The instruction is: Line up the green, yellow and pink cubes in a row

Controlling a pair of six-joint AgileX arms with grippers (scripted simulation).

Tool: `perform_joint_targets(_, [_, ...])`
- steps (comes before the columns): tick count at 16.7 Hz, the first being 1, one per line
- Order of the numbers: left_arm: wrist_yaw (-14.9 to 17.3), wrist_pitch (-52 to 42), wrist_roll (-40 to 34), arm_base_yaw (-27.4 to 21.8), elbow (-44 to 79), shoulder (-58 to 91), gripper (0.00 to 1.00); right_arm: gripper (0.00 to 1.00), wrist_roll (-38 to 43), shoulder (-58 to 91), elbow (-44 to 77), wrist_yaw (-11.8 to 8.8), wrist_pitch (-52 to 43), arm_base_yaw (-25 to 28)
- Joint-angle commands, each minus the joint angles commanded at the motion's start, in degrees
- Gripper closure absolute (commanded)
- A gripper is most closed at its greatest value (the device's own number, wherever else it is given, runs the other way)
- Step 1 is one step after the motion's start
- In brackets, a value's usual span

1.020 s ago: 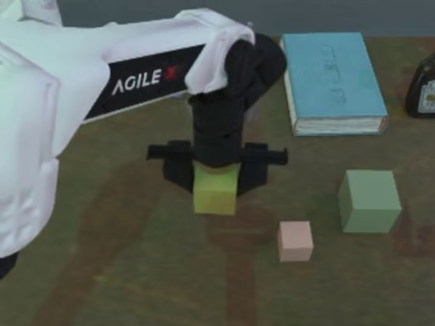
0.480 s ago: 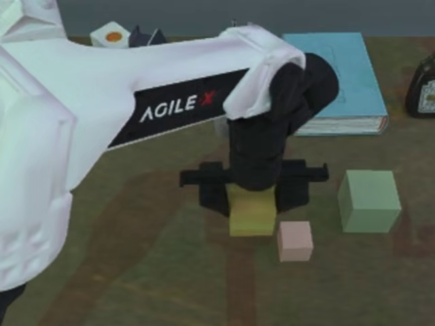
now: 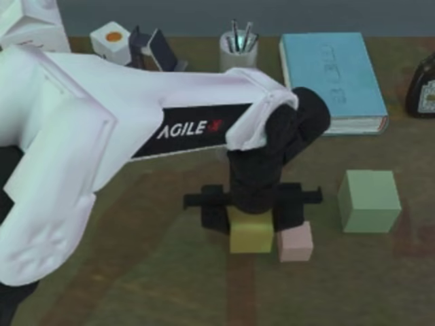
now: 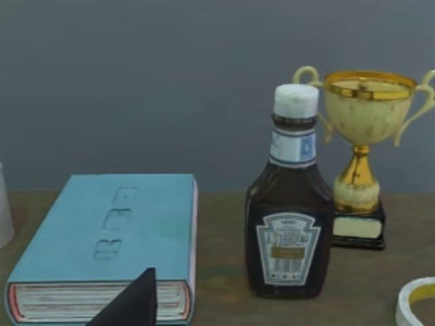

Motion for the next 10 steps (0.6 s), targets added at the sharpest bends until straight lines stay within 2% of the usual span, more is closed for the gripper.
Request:
perform_joint_targets(6, [0.0, 3.0, -0.2, 0.0, -2.1, 1.1, 1.0, 0.0, 0.0, 0.0, 0.0, 0.0, 0.0, 0.0])
perform_joint_targets(10, [0.0, 3.0, -0.2, 0.0, -2.1, 1.1, 0.7, 0.0, 0.0, 0.0, 0.0, 0.0, 0.0, 0.0])
